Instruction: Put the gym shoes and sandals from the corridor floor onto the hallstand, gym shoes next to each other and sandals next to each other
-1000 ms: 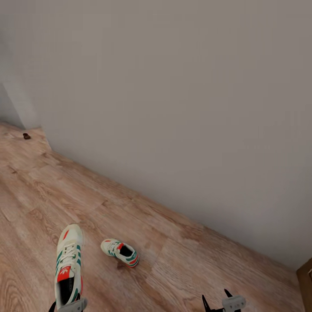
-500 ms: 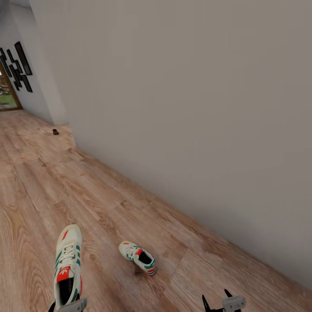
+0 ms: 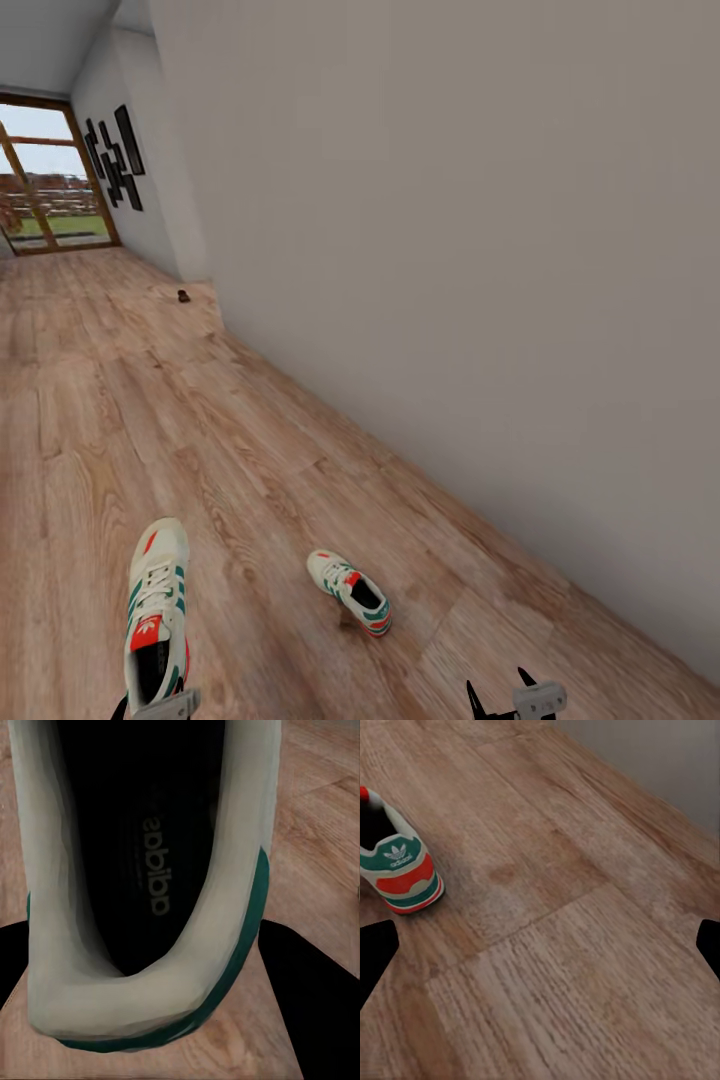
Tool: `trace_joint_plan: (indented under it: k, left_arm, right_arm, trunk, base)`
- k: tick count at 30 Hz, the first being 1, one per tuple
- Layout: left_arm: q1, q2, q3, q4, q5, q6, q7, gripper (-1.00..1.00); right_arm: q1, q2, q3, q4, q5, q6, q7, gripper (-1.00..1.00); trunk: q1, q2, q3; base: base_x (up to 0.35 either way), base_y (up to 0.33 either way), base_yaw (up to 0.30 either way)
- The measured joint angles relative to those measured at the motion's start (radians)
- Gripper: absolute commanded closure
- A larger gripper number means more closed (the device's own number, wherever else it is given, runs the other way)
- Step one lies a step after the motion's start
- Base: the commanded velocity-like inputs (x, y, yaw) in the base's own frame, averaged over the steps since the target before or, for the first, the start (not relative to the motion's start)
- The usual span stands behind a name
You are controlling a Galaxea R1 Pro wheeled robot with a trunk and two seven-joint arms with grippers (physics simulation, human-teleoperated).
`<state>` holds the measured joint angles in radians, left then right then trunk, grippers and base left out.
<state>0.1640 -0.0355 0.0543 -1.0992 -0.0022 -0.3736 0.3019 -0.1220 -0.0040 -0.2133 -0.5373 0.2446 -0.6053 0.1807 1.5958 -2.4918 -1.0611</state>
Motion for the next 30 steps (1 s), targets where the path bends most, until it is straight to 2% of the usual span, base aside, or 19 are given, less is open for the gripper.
trace_joint_plan:
  k: [30]
  left_arm:
    - [0.0, -0.001, 0.0, 0.0, 0.0, 0.0, 0.0, 1.0]
  right_arm:
    - [0.0, 0.0, 0.0, 0.0, -0.001, 0.0, 0.0, -1.0]
  trunk:
    - [0.0, 0.0, 0.0]
  base:
    - [0.0, 0.0, 0.277]
